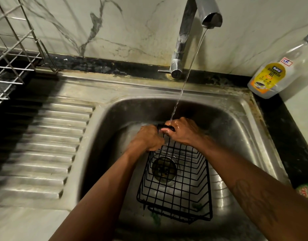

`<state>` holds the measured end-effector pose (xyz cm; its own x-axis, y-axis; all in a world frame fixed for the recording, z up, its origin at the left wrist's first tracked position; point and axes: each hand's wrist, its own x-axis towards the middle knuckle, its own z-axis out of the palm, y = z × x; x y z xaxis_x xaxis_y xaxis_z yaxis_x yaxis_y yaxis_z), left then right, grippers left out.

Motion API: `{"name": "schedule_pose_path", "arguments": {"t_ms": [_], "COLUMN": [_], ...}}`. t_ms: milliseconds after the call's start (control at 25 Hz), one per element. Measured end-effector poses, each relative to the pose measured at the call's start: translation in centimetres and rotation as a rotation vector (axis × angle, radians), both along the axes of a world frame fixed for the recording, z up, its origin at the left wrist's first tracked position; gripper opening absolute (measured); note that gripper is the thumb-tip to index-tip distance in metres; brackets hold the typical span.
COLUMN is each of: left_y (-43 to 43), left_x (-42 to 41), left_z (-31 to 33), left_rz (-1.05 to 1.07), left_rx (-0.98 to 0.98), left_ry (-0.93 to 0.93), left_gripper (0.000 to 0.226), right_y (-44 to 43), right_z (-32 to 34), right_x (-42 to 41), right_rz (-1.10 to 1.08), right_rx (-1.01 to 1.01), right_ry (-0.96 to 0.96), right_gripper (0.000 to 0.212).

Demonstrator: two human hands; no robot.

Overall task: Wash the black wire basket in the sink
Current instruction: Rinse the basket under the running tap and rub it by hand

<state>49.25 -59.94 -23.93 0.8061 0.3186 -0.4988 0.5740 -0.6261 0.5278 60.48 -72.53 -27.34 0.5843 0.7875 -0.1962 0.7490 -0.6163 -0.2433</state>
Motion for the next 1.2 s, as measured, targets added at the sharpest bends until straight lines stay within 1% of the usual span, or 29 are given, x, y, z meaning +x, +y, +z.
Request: {"name": "schedule_pose_path", "arguments": {"t_ms": [40, 80, 200, 280, 360, 400, 440, 520, 600, 640, 720, 760, 840, 920, 1040, 1120, 1200], "left_y": [-0.1, 0.0, 0.0, 0.1, 0.1, 0.2, 0.5, 0.9, 1.0, 0.8, 0.4, 0.3, 0.4, 0.3, 0.4, 0.5, 0.6], "left_x": [0.0, 0.1, 0.1, 0.1, 0.1, 0.0, -0.2, -0.3, -0.5, -0.5, -0.6, -0.6, -0.4, -0.2, -0.1, 0.0, 0.2], "left_z": [0.0, -0.1, -0.1, -0.1, 0.0, 0.2, 0.3, 0.3, 0.4, 0.4, 0.2, 0.0, -0.4, -0.6, -0.5, -0.6, -0.9], "left_rz": [0.008, 0.015, 0.019, 0.003, 0.002, 0.012, 0.041, 0.112, 0.136, 0.132, 0.137, 0.148, 0.179, 0.2, 0.208, 0.203, 0.213], "left_rx": [-0.017, -0.027, -0.008, 0.016, 0.03, 0.04, 0.052, 0.053, 0.031, 0.019, -0.005, -0.009, -0.004, -0.011, 0.003, 0.036, 0.053], "left_ry": [0.006, 0.011, 0.016, 0.009, -0.001, 0.002, 0.01, 0.013, 0.006, -0.003, -0.01, -0.013, -0.019, -0.01, -0.005, -0.022, -0.014], "left_gripper": [0.014, 0.014, 0.017, 0.017, 0.014, 0.018, 0.022, 0.022, 0.015, 0.017, 0.028, 0.032, 0.031, 0.029, 0.035, 0.033, 0.029], "right_y": [0.0, 0.1, 0.4, 0.7, 1.1, 1.4, 1.4, 0.7, -0.2, -0.6, -0.5, -0.2, 0.7, 1.0, 0.5, 0.3, 0.3], "right_z": [0.0, 0.1, 0.4, 0.1, 0.0, 0.3, 0.5, 0.8, 1.0, 0.9, 0.6, 0.6, 0.9, 1.1, 1.0, 0.7, 0.2], "right_x": [-0.1, -0.2, -0.6, -0.9, -0.8, -0.6, -0.5, 0.0, 0.5, 0.6, 0.7, 0.8, 0.4, -0.1, -0.4, -0.6, -0.1], "right_rz": [0.033, 0.061, 0.073, 0.025, -0.044, -0.049, -0.031, -0.009, -0.063, -0.088, -0.075, -0.056, 0.001, 0.024, -0.017, -0.067, -0.112], "right_rx": [-0.052, -0.1, -0.151, -0.112, -0.071, -0.07, -0.079, -0.114, -0.225, -0.278, -0.302, -0.309, -0.356, -0.384, -0.369, -0.326, -0.266], "right_ry": [-0.037, -0.074, -0.147, -0.094, 0.022, 0.061, 0.053, -0.085, -0.13, -0.118, -0.133, -0.183, -0.335, -0.407, -0.4, -0.344, -0.257], "right_gripper": [0.043, 0.046, 0.044, 0.039, 0.047, 0.051, 0.053, 0.061, 0.073, 0.074, 0.071, 0.072, 0.076, 0.075, 0.072, 0.067, 0.067]}}
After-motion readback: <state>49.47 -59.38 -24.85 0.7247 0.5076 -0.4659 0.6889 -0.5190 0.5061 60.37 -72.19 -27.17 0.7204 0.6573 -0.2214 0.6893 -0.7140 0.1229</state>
